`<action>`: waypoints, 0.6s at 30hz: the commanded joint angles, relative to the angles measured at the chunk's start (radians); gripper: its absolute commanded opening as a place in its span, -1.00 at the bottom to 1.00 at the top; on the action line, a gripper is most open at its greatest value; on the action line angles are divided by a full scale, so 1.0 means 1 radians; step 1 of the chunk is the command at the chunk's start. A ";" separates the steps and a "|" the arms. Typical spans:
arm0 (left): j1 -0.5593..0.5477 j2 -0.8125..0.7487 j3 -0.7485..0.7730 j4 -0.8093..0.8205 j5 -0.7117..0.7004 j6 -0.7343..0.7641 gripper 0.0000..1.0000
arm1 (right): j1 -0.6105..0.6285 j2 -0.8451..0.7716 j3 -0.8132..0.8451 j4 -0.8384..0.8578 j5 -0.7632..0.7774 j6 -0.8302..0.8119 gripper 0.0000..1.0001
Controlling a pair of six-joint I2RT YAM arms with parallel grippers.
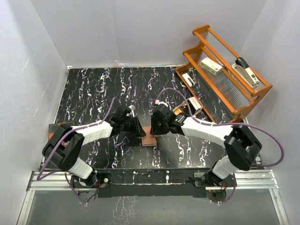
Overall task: Put the credit cards into the card holder
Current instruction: Close the card holder at the center of the board.
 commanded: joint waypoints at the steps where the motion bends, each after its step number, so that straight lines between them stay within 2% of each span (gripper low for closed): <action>1: -0.006 0.049 0.052 0.028 0.070 0.030 -0.61 | -0.040 -0.108 -0.015 0.086 -0.063 0.012 -0.44; 11: -0.006 0.082 0.020 0.012 0.032 0.029 -0.63 | -0.125 -0.073 -0.129 0.218 -0.210 0.027 -0.50; 18: -0.008 0.076 0.016 0.006 0.026 0.024 -0.64 | -0.133 -0.022 -0.154 0.282 -0.253 0.037 -0.52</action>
